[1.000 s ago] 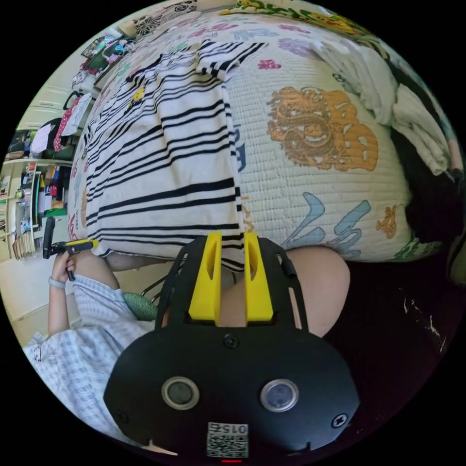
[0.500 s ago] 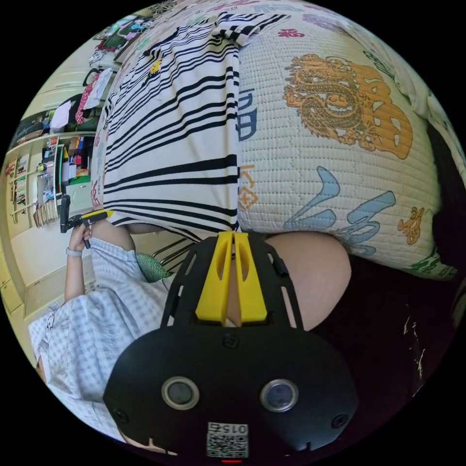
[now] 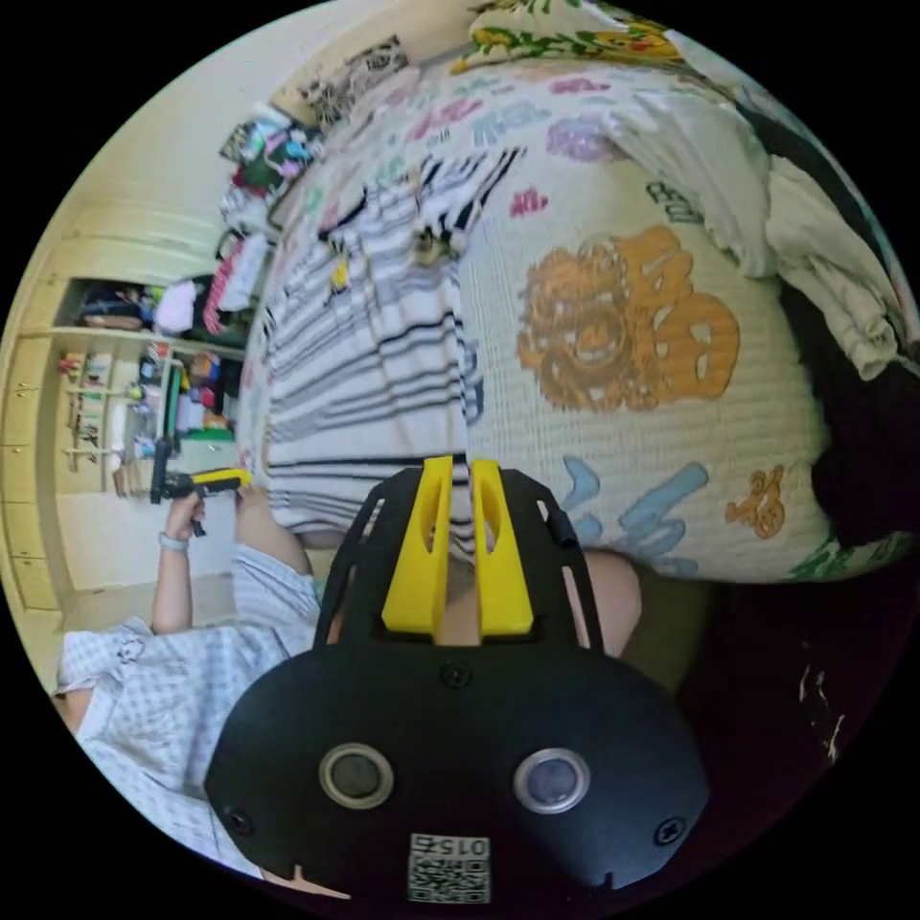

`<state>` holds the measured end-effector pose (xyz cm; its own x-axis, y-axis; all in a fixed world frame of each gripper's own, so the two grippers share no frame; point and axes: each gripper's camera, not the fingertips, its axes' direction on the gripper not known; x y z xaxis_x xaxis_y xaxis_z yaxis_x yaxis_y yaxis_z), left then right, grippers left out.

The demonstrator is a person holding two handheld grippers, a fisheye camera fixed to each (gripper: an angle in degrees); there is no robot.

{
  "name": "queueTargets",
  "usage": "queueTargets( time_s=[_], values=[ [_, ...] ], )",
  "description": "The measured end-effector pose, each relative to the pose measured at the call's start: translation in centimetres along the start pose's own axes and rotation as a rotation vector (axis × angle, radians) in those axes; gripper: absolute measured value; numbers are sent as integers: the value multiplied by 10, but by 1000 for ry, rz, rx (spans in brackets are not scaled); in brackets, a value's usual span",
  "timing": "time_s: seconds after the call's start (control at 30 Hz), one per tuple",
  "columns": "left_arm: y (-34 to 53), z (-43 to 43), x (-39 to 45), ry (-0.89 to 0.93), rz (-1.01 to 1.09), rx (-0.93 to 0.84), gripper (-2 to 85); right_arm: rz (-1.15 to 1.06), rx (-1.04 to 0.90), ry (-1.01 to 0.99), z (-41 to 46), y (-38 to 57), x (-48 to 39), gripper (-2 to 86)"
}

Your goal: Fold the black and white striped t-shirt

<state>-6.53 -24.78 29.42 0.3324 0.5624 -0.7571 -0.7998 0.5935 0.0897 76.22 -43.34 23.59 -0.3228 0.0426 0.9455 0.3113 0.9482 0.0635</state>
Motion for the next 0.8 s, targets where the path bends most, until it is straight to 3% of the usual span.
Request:
queueTargets(
  time_s=[0.13,0.33,0.57,0.8],
  values=[
    [-100,-62,92,34,249,237,76,32,147,-131,-3,-33,28,48],
    [-272,-57,266,-66,536,357,77,40,200,-281,24,-68,62,52],
    [-440,58,384,14,505,214,80,38,230,-304,41,-62,108,52],
    [-486,118,391,-26,500,156,59,2,285,-372,38,-71,134,58]
  ],
)
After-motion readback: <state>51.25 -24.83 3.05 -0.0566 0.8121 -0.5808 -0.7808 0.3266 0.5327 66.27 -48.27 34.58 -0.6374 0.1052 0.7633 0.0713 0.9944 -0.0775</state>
